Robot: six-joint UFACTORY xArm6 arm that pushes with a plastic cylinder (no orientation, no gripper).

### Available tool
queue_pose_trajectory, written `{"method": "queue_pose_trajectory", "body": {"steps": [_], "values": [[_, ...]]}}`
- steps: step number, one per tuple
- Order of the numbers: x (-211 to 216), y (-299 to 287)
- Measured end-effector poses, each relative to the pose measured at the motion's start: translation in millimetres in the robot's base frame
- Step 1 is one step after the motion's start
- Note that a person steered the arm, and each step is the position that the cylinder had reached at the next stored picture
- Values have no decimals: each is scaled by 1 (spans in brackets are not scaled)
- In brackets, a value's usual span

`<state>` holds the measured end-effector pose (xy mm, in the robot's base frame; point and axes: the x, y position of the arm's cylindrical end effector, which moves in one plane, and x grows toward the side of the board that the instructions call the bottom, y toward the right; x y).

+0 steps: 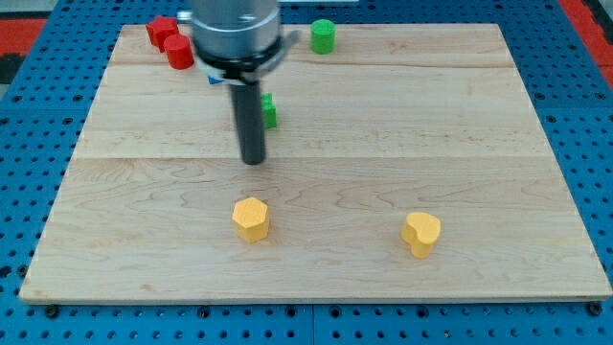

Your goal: Place yellow blocks to the right of the green star

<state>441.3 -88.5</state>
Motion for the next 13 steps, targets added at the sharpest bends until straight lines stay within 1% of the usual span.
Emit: {"method": "queue_pose_trajectory", "body": {"steps": [1, 2, 3, 4, 5, 6, 7, 8, 9, 10, 11, 12, 13], "values": [[-39, -5], [-110, 77], [-150, 109], [-125, 97], [-21, 138], [69, 112], [132, 61], [133, 4], [89, 13], [62, 51], [56, 83], [69, 106], [53, 113]]}}
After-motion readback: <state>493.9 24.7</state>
